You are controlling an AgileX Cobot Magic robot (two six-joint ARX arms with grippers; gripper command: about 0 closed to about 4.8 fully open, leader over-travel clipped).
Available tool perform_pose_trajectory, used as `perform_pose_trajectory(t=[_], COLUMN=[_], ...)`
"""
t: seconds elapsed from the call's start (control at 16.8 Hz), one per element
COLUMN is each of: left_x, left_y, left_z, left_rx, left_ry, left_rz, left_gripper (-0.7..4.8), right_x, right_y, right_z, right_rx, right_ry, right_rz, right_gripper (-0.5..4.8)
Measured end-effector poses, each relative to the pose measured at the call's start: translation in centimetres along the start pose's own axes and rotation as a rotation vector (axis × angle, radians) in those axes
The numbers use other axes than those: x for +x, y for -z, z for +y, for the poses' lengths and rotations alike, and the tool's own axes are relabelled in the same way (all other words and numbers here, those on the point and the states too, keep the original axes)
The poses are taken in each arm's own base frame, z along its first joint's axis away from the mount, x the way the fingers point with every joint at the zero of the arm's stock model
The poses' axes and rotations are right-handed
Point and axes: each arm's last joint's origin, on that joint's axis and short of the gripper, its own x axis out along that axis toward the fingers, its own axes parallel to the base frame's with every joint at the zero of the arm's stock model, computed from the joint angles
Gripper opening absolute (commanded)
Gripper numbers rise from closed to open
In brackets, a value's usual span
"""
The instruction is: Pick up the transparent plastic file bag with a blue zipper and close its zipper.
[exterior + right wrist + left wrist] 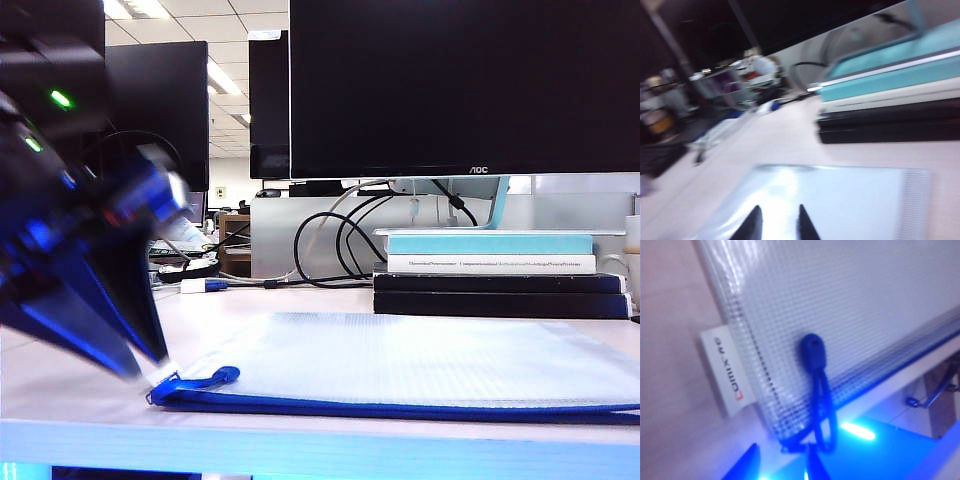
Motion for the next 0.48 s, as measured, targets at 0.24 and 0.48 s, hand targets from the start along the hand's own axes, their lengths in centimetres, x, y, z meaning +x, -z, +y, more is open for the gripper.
perform_pose_trajectory(t=[0.24,0.48], left_x=[1.2,1.3], left_y=[-2.0,-3.0], left_z=[0.3,0.3], left_rx=[-0.035,-0.029], left_ry=[-0.023,-0.094], left_rz=[0.000,0.047], left_gripper=[1.26,2.47], right_x=[0.1,0.2], right_y=[0.0,0.1], right_z=[0.6,0.9], right_rx=[-0.005,-0.002], right_ry=[-0.085,-0.115], right_rz=[0.007,0.022], right_gripper=[0.91,0.91])
